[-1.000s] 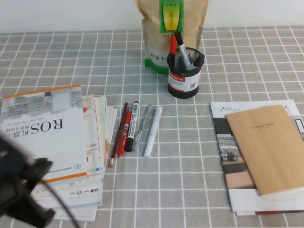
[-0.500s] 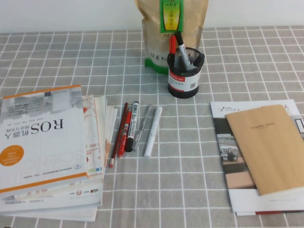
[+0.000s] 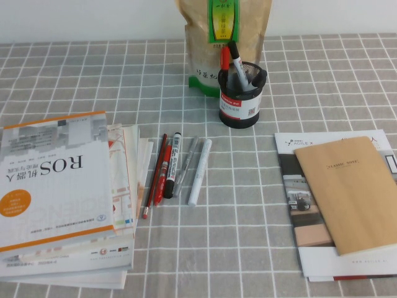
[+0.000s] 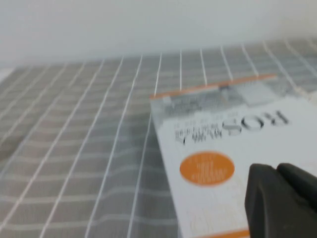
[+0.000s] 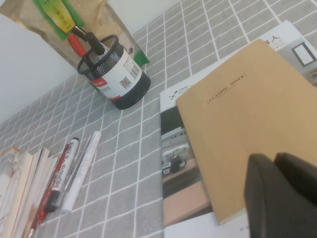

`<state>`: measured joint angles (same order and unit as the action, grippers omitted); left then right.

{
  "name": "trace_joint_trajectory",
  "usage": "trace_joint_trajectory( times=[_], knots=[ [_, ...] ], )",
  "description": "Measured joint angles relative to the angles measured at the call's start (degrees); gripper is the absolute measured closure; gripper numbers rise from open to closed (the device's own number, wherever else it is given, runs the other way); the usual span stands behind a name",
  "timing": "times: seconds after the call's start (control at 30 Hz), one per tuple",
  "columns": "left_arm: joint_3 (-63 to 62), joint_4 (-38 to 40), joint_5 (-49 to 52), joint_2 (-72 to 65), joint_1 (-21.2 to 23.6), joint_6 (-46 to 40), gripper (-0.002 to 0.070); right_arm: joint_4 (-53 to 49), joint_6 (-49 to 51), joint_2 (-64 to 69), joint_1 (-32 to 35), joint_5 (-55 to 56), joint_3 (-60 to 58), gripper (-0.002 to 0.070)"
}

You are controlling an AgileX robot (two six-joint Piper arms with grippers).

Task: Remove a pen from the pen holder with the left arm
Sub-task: 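Take a marker out of the pen holder and lay it on the table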

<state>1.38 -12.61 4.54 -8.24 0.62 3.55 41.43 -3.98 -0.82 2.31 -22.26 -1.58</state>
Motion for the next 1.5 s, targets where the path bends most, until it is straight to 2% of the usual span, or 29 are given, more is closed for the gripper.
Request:
trace_joint_trajectory(
  times=[0.23, 0.43, 0.53, 0.7, 0.77, 1.0, 1.5],
  knots=[
    [0.0, 6.27, 10.55, 7.88, 0.0, 1.33, 0.0677, 0.0, 0.0, 0.0, 0.0, 0.0, 0.0, 0.0689],
    [0.09, 11.8, 15.59, 8.67, 0.13, 0.99, 0.0677, 0.0, 0.0, 0.0, 0.0, 0.0, 0.0, 0.0689],
    [0.09, 16.45, 17.14, 8.67, 0.13, -3.96, 0.0677, 0.0, 0.0, 0.0, 0.0, 0.0, 0.0, 0.0689],
    [0.09, 23.1, 17.54, 8.8, -0.82, -19.1, 0.0677, 0.0, 0.0, 0.0, 0.0, 0.0, 0.0, 0.0689],
    [0.09, 24.34, 17.54, 8.83, -0.93, -21.29, 0.0677, 0.0, 0.0, 0.0, 0.0, 0.0, 0.0, 0.0689],
    [0.09, 17.84, 17.54, 8.83, -0.93, -22.75, 0.0677, 0.0, 0.0, 0.0, 0.0, 0.0, 0.0, 0.0689],
    [0.09, 19.0, 17.54, 8.83, -0.93, -22.99, 0.0677, 0.0, 0.0, 0.0, 0.0, 0.0, 0.0, 0.0689]
  ],
)
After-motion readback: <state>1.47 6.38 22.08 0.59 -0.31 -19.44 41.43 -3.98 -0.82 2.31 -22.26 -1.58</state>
